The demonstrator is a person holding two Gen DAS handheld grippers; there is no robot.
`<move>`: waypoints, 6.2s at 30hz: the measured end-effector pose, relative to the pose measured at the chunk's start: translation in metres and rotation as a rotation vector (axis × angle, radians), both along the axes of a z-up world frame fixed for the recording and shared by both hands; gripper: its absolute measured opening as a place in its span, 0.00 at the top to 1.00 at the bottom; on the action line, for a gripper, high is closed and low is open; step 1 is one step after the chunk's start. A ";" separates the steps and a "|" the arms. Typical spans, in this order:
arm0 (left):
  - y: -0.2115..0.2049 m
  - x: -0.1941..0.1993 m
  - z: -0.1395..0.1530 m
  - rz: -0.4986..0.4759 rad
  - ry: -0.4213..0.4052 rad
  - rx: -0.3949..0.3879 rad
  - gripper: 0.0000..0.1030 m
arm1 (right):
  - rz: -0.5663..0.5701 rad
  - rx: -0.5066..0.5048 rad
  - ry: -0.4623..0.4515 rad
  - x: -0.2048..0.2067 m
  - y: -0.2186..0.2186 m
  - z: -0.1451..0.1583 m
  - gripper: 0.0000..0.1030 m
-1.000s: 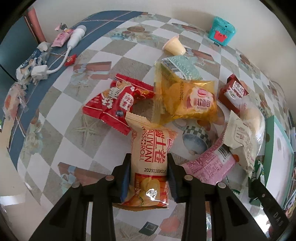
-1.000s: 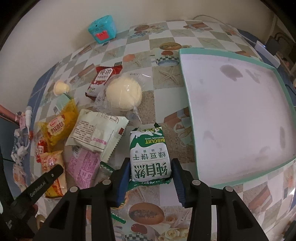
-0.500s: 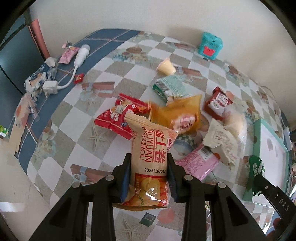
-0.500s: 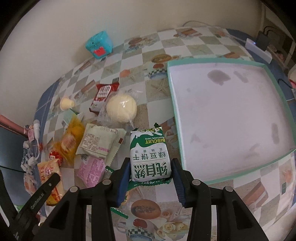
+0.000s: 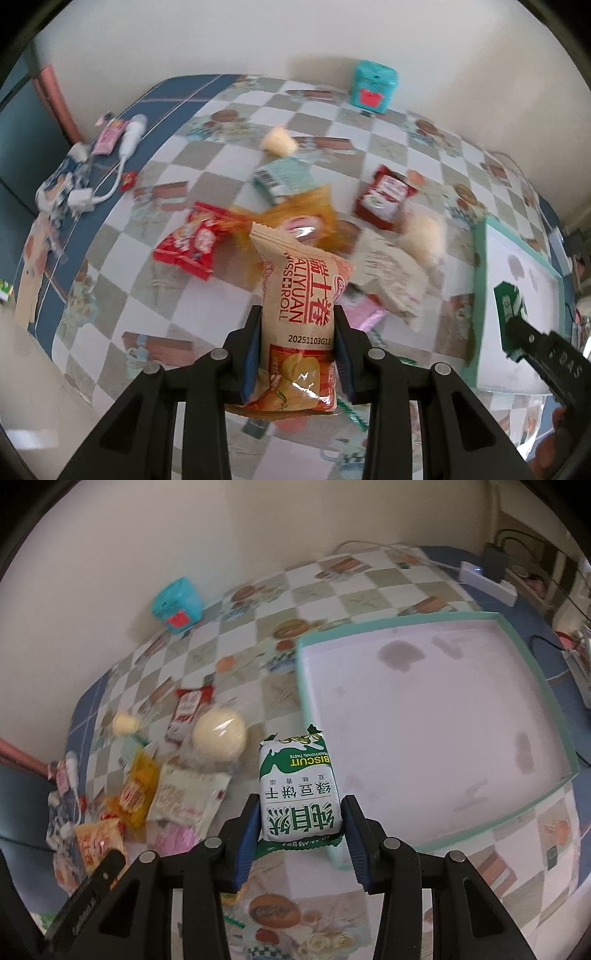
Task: Organize snacks
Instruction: 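Carry both snacks to the white tray and release them inside, then move both tools back over the snack pile, then grasp the pink bread bag with left tool while right tool grasps green-wrapped cake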
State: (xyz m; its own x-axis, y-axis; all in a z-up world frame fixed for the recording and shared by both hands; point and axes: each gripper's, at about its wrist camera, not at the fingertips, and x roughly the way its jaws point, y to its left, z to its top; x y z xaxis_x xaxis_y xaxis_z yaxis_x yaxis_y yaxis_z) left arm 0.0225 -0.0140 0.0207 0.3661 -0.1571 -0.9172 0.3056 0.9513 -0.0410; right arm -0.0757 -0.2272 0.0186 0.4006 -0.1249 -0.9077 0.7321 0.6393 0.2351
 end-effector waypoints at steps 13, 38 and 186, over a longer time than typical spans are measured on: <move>-0.120 -0.021 0.015 -0.210 0.000 0.002 0.64 | -0.299 -0.043 0.053 -0.036 -0.088 -0.010 0.55; -0.263 -0.028 -0.010 -0.389 0.015 -0.013 0.41 | -0.502 -0.076 0.093 -0.080 -0.186 -0.022 0.43; -0.041 0.016 -0.068 -0.192 0.138 0.094 0.53 | 0.278 0.047 0.236 0.042 0.050 -0.069 0.49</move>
State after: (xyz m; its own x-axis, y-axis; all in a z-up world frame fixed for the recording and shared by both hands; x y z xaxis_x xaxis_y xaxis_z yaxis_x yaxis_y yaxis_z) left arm 0.0389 -0.0555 -0.0471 0.2082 -0.1235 -0.9703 0.4783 0.8782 -0.0092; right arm -0.0340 -0.1770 -0.0505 0.1919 0.0028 -0.9814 0.5696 0.8140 0.1137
